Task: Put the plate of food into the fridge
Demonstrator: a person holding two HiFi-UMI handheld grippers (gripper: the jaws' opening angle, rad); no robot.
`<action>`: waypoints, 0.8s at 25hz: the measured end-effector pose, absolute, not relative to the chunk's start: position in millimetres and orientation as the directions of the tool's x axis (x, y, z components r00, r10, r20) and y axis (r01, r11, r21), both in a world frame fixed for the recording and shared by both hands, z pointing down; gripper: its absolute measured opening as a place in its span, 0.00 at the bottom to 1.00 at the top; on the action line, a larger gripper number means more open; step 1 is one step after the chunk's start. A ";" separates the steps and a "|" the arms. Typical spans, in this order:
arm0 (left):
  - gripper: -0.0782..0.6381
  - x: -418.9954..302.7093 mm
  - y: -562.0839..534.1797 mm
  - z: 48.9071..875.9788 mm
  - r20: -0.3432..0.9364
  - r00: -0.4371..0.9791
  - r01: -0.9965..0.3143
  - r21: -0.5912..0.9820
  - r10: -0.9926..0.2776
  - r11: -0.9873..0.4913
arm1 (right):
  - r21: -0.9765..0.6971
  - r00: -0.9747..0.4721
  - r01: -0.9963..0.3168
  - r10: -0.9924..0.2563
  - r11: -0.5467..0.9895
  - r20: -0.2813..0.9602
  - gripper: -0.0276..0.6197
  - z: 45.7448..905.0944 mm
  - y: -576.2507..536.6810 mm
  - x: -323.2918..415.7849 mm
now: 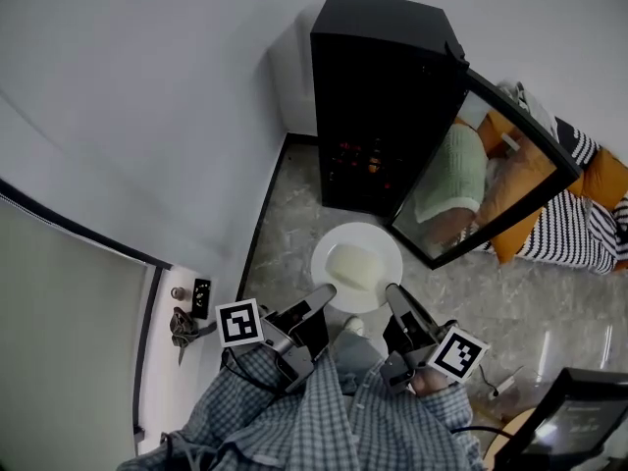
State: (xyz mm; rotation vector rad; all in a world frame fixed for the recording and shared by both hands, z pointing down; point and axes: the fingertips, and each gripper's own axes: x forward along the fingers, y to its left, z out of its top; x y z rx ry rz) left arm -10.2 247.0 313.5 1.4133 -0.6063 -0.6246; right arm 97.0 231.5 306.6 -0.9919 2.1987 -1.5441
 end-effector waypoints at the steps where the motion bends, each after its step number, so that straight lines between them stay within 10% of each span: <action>1: 0.14 -8.5 242.7 314.0 0.016 0.698 0.036 0.998 -0.716 0.058 | -0.908 -0.728 -0.371 -0.668 0.195 0.154 0.13 306.7 226.4 98.6; 20: 0.14 8.6 182.5 319.5 -0.017 0.620 0.053 0.998 -0.784 0.020 | -0.906 -0.780 -0.346 -0.611 0.243 0.134 0.13 310.1 155.1 113.8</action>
